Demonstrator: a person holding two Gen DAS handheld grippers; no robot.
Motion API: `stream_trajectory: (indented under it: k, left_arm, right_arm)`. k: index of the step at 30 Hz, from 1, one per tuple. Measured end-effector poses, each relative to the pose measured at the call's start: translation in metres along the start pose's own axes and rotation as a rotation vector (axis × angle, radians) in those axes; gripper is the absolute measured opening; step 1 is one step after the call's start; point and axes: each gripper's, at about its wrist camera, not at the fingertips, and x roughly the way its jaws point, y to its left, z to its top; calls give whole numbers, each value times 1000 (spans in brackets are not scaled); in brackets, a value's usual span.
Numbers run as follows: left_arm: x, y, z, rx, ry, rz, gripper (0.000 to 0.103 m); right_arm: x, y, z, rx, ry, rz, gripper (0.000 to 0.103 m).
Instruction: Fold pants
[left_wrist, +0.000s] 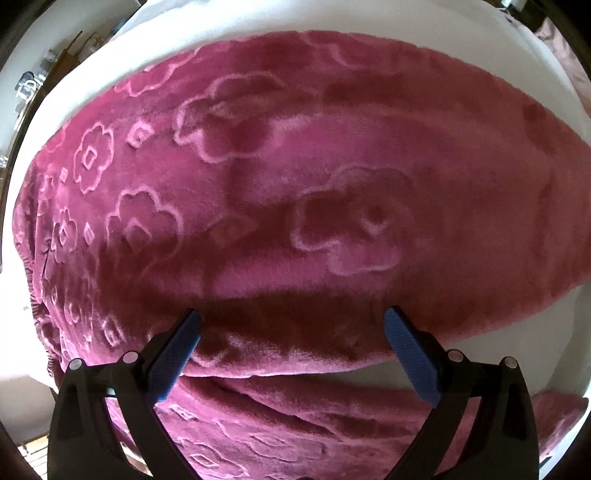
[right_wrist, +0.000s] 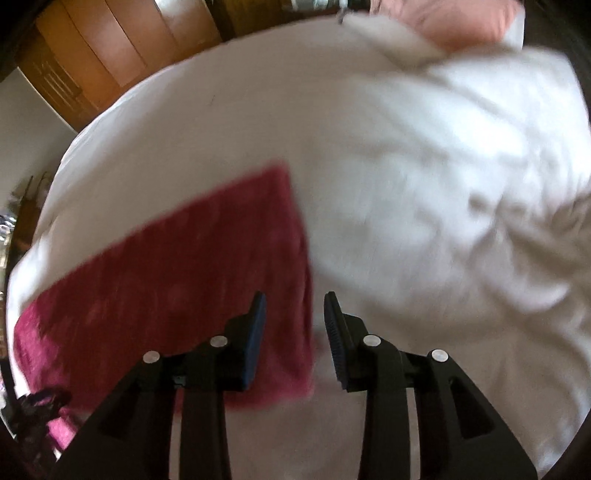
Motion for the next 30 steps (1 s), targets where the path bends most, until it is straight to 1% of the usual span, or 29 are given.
stream_trajectory:
  k: [2, 4, 5, 6, 7, 10, 11, 13, 16, 18, 19, 20, 21, 22, 23, 24, 25, 27, 29, 30]
  left_arm:
    - [0, 2, -6, -6, 4, 3, 98]
    - [0, 5, -15, -8, 2, 6, 98]
    - [0, 7, -16, -8, 1, 9, 98]
    - [1, 9, -19, -7, 0, 12, 98]
    - [1, 12, -21, -6, -1, 16, 98]
    - [-2, 18, -32, -12, -4, 24, 98]
    - [-1, 22, -36, -15, -3, 27, 98]
    - [-1, 28, -44, -24, -1, 30, 98]
    - [-4, 37, -54, -32, -3, 20, 98]
    - [-15, 41, -66, -20, -20, 11, 98]
    - [-18, 42, -71, -13, -25, 8, 98]
    - [-22, 47, -76, -7, -29, 2, 98]
    - [-25, 50, -83, 1, -33, -5, 98]
    - [-27, 48, -85, 6, -32, -8, 98]
    - [-28, 50, -91, 13, -31, -13, 98]
    - [-29, 51, -98, 22, -29, -21, 98]
    - [-34, 49, -103, 29, -26, -25, 98]
    - [-36, 46, -117, 49, -20, -34, 98]
    - [-37, 46, -130, 80, -17, -41, 98]
    - [-37, 46, -134, 94, -17, -43, 98]
  right_arm:
    - [8, -2, -15, 10, 41, 10, 33]
    - [14, -3, -24, 17, 76, 30, 23]
    - [18, -3, -29, 10, 92, 11, 14]
    - [19, -4, -31, 5, 89, -27, 11]
    - [19, -6, -31, 8, 84, -36, 10]
    - [11, -9, -26, 9, 51, -101, 9]
    - [12, -8, -26, -5, 53, -119, 9]
    - [25, -5, -26, -43, 91, -145, 9]
    - [25, 0, -27, -66, 74, -152, 12]
    - [4, -6, -36, -53, 34, -135, 18]
    - [-8, -7, -39, -49, 7, -135, 18]
    - [-25, -9, -46, -46, -19, -128, 21]
    - [-40, -12, -56, -41, -32, -118, 28]
    - [-52, -16, -64, -36, -42, -115, 32]
    - [-68, -26, -77, -32, -52, -118, 39]
    - [-81, -31, -90, -30, -54, -121, 43]
    - [-88, -34, -99, -27, -51, -120, 43]
    - [-109, -39, -134, -16, -34, -116, 44]
    - [-131, -38, -166, 5, 3, -96, 45]
    - [-134, -37, -177, 10, 16, -91, 49]
